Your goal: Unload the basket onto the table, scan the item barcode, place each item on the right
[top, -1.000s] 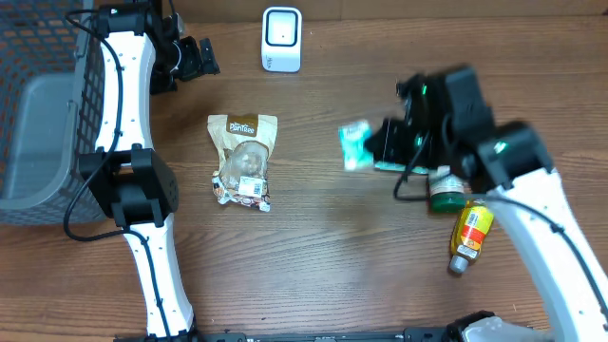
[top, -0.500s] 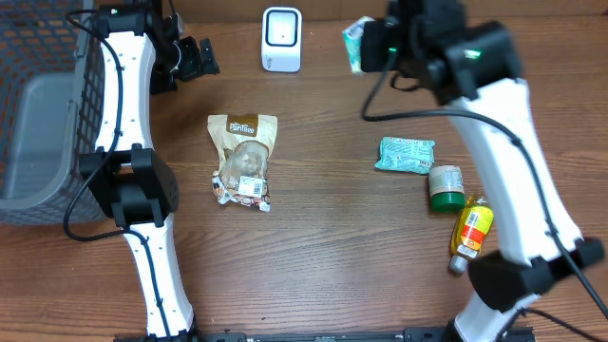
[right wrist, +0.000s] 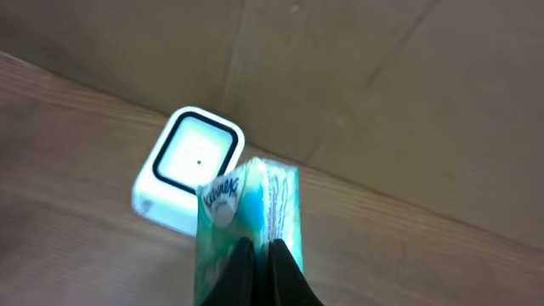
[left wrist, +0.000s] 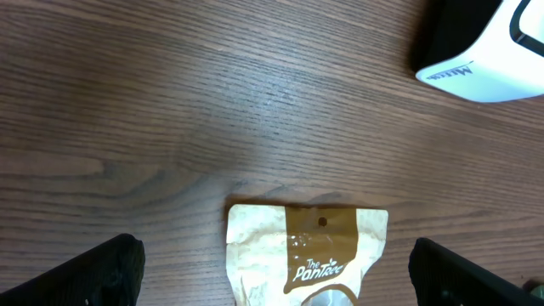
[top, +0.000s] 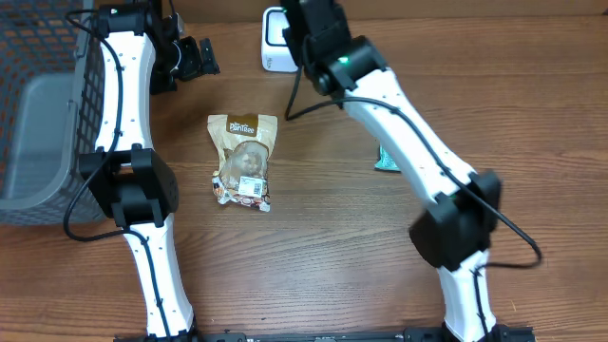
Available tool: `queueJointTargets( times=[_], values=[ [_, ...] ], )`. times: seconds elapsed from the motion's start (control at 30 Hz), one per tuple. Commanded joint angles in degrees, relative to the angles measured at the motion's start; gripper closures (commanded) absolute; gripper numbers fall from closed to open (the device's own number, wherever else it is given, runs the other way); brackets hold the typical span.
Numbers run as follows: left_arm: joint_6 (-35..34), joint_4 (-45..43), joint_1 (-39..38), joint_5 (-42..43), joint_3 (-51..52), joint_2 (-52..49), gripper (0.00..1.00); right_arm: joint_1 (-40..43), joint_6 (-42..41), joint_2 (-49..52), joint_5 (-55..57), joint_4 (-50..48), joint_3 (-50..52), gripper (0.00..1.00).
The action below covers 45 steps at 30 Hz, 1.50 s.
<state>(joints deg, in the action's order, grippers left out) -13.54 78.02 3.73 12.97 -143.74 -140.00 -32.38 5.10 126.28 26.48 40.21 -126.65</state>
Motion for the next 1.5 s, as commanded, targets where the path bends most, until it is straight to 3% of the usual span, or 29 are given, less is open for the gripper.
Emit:
queueJointTargets(
  times=[0.0,0.3,0.5,0.6,0.73,0.83,1.0,1.2,1.47],
  values=[
    [-0.6,-0.1,-0.4,-0.3,-1.0,2.1,0.00,0.2,3.3,5.4,2.2,-5.8,-1.0,0.96],
    [-0.6,-0.1,-0.4,-0.3,-1.0,2.1,0.00,0.2,6.8,14.5,2.2,-22.0,-1.0,0.96],
    [-0.6,-0.1,-0.4,-0.3,-1.0,2.1,0.00,1.3,-5.9,12.3,1.6,-13.4,-1.0,0.95],
    [-0.6,-0.1,-0.5,-0.3,-1.0,2.1,0.00,3.6,-6.2,10.3,-4.0,-5.7,-1.0,0.79],
    [-0.6,-0.1,-0.5,-0.3,-1.0,2.1,0.00,8.9,-4.9,9.5,-17.1,4.7,-1.0,0.75],
    [-0.6,-0.1,-0.5,-0.3,-1.0,2.1,0.00,15.0,-2.1,9.7,-33.4,9.8,-0.9,0.70],
    [-0.6,-0.1,-0.5,-0.3,-1.0,2.1,0.00,23.6,1.9,10.3,-54.3,10.9,-0.9,0.53],
    [-0.6,-0.1,-0.5,-0.3,-1.0,2.1,0.00,26.1,6.7,10.7,-56.6,9.3,0.5,0.50],
    [-0.6,-0.1,-0.4,-0.3,-1.0,2.1,0.00,23.1,10.2,12.5,-55.5,6.0,3.7,0.48]
  ],
)
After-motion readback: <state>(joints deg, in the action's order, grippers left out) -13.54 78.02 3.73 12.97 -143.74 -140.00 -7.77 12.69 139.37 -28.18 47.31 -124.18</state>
